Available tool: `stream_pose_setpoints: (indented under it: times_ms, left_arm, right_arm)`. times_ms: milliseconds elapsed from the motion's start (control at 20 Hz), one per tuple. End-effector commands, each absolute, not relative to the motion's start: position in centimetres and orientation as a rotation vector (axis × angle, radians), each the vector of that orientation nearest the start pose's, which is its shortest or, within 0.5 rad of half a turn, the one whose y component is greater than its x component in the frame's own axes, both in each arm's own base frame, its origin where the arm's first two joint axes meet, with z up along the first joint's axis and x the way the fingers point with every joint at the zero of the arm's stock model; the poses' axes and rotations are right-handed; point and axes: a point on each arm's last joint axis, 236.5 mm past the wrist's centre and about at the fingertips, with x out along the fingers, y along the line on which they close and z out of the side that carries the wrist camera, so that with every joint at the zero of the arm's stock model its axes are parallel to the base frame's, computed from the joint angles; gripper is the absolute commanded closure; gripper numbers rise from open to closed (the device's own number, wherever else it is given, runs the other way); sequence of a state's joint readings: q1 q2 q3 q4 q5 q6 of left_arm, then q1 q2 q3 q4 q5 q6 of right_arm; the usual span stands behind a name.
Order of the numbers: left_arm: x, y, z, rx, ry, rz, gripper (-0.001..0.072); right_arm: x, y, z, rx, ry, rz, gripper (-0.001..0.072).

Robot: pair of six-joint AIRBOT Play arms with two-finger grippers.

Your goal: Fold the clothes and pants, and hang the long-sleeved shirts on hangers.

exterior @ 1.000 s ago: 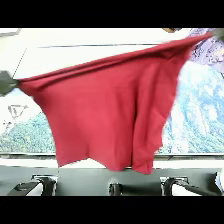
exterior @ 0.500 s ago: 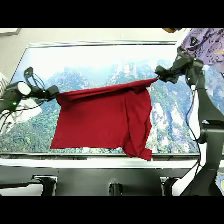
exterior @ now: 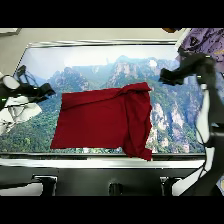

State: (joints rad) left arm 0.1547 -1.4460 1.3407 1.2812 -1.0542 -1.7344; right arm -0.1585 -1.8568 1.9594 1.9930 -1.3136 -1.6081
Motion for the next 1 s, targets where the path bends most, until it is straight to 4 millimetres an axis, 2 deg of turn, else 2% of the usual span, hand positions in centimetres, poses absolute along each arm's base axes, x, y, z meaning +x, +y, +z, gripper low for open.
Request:
stream_pose_setpoints:
  times_ms: [0,100,150,250,350,500,600,700,850,950]
  left_arm:
    - [39.8,3.4,4.3,-0.527,1.171,0.121,0.0157]
    - [35.7,3.7,3.5,-0.565,1.183,0.154,0.0157]
    - [33.9,3.4,2.9,-0.591,1.193,0.160,0.0157]
    - [30.9,2.1,1.6,-0.644,1.216,0.155,0.0158]
    - [28.8,0.8,0.5,-0.668,1.243,0.144,0.0160]
    - [26.9,0.1,-0.8,-0.681,1.300,0.140,0.0161]
    - [26.9,0.0,-0.9,-0.682,1.304,0.140,0.0161]
    - [26.9,0.0,-0.9,-0.682,1.304,0.140,0.0161]
    - [26.9,0.0,-0.9,-0.682,1.304,0.140,0.0161]
    - [26.9,0.0,-0.9,-0.682,1.304,0.140,0.0160]
  right_arm:
    - [49.3,-1.8,6.4,0.495,1.171,0.245,0.0391]
    - [43.9,-3.1,4.3,0.583,1.242,0.199,0.0391]
    - [41.2,-2.8,2.8,0.616,1.284,0.184,0.0390]
    - [35.7,-0.7,-0.4,0.668,1.368,0.191,0.0390]
    - [30.7,2.5,-3.2,0.738,1.446,0.236,0.0390]
    - [25.5,6.1,-6.6,0.820,1.518,0.274,0.0390]
    - [23.8,7.8,-7.8,0.893,1.530,0.301,0.0390]
    - [23.4,8.7,-8.5,0.940,1.512,0.312,0.0390]
    - [23.4,8.6,-9.1,0.949,1.501,0.288,0.0390]
    - [24.2,8.5,-9.0,0.962,1.464,0.280,0.0390]
